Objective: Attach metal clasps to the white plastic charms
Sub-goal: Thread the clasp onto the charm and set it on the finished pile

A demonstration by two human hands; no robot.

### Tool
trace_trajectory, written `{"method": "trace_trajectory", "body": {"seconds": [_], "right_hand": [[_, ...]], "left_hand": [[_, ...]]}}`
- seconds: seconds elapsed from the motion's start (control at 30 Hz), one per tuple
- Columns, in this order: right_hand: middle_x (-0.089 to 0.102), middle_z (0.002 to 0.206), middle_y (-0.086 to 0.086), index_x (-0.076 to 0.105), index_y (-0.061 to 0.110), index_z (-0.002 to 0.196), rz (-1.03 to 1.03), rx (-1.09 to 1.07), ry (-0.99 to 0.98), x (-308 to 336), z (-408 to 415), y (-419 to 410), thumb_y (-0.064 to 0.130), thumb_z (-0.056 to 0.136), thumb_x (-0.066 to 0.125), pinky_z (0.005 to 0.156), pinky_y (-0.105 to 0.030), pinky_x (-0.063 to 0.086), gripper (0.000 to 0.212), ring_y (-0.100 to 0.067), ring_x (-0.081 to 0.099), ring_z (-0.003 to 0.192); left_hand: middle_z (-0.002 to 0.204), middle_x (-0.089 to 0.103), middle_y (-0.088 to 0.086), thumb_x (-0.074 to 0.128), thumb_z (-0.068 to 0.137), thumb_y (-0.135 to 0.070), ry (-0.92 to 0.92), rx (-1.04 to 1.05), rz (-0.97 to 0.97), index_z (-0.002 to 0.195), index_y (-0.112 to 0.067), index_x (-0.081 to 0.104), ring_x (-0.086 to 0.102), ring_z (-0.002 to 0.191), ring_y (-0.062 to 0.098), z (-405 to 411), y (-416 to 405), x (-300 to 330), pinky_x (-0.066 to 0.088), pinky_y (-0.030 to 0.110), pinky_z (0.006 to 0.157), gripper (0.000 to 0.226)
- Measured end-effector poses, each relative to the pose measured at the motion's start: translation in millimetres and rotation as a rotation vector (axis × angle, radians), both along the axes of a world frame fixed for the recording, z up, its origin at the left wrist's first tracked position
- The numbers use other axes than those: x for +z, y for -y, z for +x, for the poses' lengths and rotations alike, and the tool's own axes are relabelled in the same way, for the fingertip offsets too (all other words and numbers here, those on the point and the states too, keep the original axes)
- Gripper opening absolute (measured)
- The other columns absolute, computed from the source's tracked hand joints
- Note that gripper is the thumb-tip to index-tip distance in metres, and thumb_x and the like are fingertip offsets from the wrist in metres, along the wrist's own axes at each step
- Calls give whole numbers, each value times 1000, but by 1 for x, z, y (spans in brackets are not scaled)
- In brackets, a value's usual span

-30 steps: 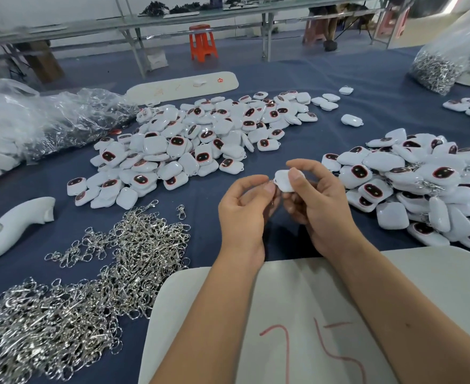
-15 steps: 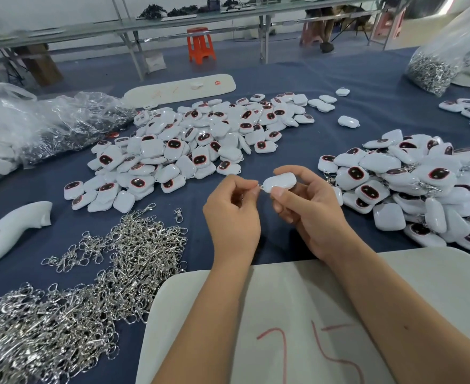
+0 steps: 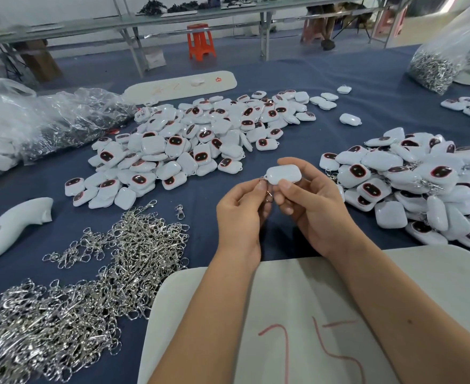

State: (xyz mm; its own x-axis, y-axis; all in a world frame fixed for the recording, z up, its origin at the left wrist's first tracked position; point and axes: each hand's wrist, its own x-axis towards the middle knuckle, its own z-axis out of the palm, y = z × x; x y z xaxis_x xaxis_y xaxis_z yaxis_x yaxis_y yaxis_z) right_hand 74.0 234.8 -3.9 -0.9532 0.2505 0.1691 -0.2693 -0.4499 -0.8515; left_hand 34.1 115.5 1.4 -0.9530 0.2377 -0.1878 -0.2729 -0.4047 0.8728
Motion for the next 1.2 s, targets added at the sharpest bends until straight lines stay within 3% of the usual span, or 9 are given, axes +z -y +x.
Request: {"method": "trace_trajectory", "body": {"seconds": [0.17, 0.37, 0.53, 0.63, 0.73, 0.83, 0.93, 1.03, 1.2], "right_hand": [[66, 86, -12, 61, 7, 129, 40, -5, -1, -2, -1, -1, -4, 96, 62, 60, -22, 48, 34, -17, 58, 70], [66, 89, -6, 62, 8, 130, 154, -30, 46, -3, 1, 0, -2, 99, 64, 60, -23, 48, 33, -16, 58, 68], [67, 88, -5, 62, 13, 125, 345, -92, 61, -6, 0, 4, -5, 99, 63, 61, -26, 50, 32, -18, 59, 67], [68, 85, -4, 63, 13, 125, 334, -119, 59, -7, -1, 5, 0, 97, 66, 61, -26, 50, 31, -19, 60, 68], [67, 84, -8, 63, 10, 129, 159, -47, 46, -6, -1, 1, 5, 93, 68, 60, -24, 48, 36, -19, 58, 71], [68, 89, -9, 60, 5, 132, 25, 42, 0, -5, -2, -1, 0, 94, 65, 59, -22, 47, 38, -17, 59, 72], [69, 93, -11, 60, 3, 130, -69, 81, -21, -4, -3, -2, 2, 91, 64, 59, -22, 47, 39, -16, 61, 71], [69, 94, -12, 60, 3, 130, -79, 77, -18, -5, -3, -3, -1, 94, 62, 59, -22, 47, 36, -16, 61, 71], [68, 89, -9, 59, 3, 130, -35, 53, -4, -5, -3, -2, -1, 93, 63, 59, -22, 47, 37, -16, 59, 70]], "left_hand": [[80, 70, 10, 56, 103, -6, 29, -30, 36, 105, 3, 69, 64, 68, 16, 1, -1, 3, 55, 24, 71, 16], [82, 68, -2, 63, 95, -5, -818, 204, -876, 89, -10, 69, 61, 78, 17, -8, 17, -1, 46, 30, 73, 10], [91, 67, 9, 58, 91, -1, -1005, 178, -1144, 92, -8, 68, 57, 88, 30, -10, 18, -5, 32, 32, 73, 12], [86, 68, 1, 63, 91, -4, -908, 200, -1015, 89, -11, 70, 61, 83, 21, -9, 18, -5, 44, 31, 75, 10], [78, 72, -4, 70, 92, -6, -519, 191, -579, 87, -15, 74, 64, 71, 9, -8, 13, -3, 50, 20, 72, 10], [79, 69, 9, 65, 97, -3, -159, 60, -156, 99, -2, 74, 59, 71, 17, -5, 6, 0, 52, 25, 70, 10], [87, 66, 17, 57, 102, -3, -21, -59, 89, 113, 11, 66, 61, 74, 20, -3, 2, 0, 56, 28, 77, 20], [77, 67, 13, 54, 104, -5, -25, -73, 94, 114, 13, 65, 61, 67, 22, -2, 0, 0, 57, 27, 74, 23], [77, 67, 13, 57, 103, -7, -242, 65, -261, 98, 4, 72, 57, 71, 25, -4, 0, -3, 51, 37, 74, 19]]}}
